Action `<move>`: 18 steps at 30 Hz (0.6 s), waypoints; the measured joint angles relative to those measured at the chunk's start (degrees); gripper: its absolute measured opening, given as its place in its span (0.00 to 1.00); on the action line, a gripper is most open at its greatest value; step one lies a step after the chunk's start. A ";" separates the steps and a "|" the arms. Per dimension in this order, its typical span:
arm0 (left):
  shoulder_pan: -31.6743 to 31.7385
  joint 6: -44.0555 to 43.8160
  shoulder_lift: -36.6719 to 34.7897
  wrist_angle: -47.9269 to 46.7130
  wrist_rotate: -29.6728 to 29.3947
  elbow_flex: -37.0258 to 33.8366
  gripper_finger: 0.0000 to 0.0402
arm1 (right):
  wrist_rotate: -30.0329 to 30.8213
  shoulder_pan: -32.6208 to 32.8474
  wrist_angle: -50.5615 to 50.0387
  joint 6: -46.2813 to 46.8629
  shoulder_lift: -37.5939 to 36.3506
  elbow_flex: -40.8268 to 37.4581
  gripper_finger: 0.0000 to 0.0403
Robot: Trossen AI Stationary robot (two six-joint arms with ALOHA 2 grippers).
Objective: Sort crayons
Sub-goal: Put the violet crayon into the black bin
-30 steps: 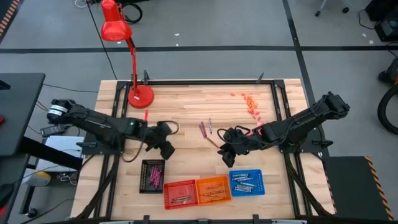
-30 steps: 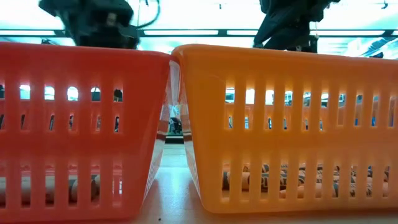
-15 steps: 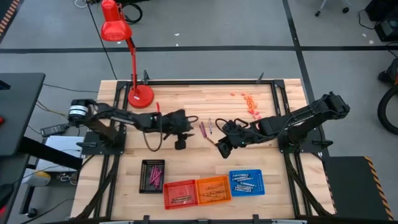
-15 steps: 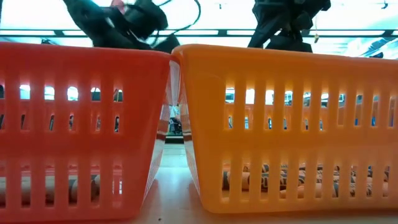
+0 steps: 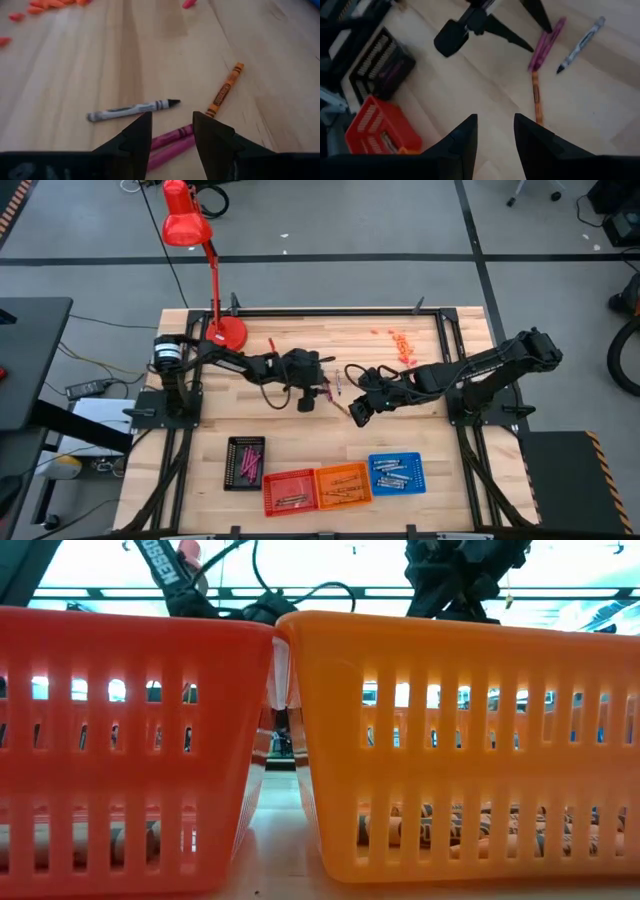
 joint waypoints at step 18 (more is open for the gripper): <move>1.16 -0.24 2.63 -8.95 5.43 1.88 0.38 | -2.80 -0.38 0.40 -1.14 0.00 -0.02 0.33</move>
